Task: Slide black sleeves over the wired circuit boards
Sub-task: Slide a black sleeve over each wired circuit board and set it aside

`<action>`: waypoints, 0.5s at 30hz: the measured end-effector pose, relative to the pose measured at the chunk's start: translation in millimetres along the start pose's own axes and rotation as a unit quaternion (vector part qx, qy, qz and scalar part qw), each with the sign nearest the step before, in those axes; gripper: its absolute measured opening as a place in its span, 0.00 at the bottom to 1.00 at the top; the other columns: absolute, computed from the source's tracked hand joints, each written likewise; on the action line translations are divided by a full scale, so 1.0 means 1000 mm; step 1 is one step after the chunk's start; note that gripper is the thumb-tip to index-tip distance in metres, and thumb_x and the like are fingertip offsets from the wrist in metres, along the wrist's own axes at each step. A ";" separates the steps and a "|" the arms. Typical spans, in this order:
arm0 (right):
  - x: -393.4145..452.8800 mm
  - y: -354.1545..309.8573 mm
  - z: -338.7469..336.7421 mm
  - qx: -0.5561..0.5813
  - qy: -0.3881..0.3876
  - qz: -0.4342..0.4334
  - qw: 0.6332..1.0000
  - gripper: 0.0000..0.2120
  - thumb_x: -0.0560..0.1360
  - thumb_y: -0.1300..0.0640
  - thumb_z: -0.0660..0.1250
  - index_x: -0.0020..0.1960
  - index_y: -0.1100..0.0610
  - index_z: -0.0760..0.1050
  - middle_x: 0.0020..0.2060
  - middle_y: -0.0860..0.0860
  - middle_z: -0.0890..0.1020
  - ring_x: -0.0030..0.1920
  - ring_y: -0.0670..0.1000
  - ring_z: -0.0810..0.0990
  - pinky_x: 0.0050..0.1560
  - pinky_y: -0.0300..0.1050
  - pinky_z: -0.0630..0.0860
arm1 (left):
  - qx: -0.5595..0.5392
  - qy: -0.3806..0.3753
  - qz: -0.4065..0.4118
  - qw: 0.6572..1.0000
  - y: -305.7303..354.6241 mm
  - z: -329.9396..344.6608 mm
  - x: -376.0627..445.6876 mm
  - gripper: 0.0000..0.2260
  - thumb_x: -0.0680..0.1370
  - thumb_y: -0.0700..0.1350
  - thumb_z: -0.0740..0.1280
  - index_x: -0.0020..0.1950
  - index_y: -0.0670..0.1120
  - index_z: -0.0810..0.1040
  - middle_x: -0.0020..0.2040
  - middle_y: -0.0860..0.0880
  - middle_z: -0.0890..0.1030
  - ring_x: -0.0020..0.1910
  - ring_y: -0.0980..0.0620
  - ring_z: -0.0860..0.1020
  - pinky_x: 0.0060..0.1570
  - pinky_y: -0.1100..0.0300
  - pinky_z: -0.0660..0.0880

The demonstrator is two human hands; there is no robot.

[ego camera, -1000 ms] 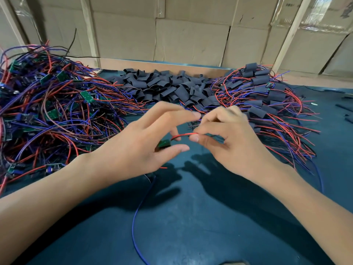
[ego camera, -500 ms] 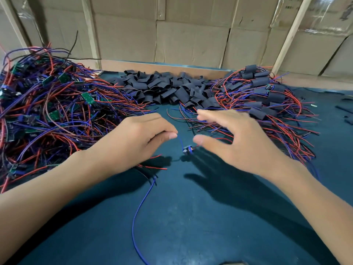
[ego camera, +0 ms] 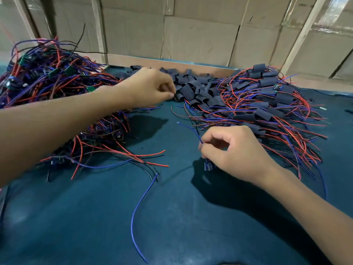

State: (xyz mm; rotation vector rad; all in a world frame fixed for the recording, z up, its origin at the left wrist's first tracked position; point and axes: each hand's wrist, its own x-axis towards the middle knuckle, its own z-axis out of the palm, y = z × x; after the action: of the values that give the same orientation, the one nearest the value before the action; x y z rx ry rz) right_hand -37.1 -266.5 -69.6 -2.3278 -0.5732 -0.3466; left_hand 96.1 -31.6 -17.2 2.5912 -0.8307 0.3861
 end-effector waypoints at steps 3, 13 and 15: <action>-0.001 -0.001 -0.005 0.037 -0.012 0.016 0.999 0.07 0.67 0.55 0.65 0.33 0.54 0.78 0.29 0.53 0.82 0.33 0.57 0.79 0.39 0.54 0.77 | 0.053 -0.029 -0.063 0.996 -0.021 0.022 0.036 0.12 0.80 0.44 0.66 0.61 0.39 0.80 0.55 0.42 0.84 0.56 0.42 0.80 0.59 0.53 0.75; 0.004 0.009 0.009 0.230 -0.016 0.077 0.970 0.16 0.69 0.62 0.60 0.49 0.53 0.83 0.33 0.54 0.83 0.29 0.54 0.81 0.30 0.42 0.76 | -0.089 -0.023 -0.185 0.978 -0.028 0.067 0.081 0.08 0.79 0.47 0.71 0.55 0.44 0.82 0.49 0.45 0.78 0.47 0.46 0.80 0.51 0.57 0.78; 0.005 0.007 0.007 0.247 -0.004 0.074 0.966 0.19 0.70 0.62 0.58 0.51 0.53 0.84 0.32 0.54 0.80 0.26 0.55 0.79 0.28 0.39 0.74 | -0.104 0.017 -0.207 0.973 -0.032 0.072 0.081 0.09 0.76 0.47 0.75 0.53 0.44 0.84 0.46 0.48 0.79 0.47 0.52 0.77 0.50 0.62 0.72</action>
State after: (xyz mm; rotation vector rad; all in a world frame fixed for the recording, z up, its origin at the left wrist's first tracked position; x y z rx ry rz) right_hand -28.5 -264.7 -76.9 -1.8746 -0.4272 -0.1055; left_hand 189.2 -79.8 -60.4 2.4652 -0.2851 0.2056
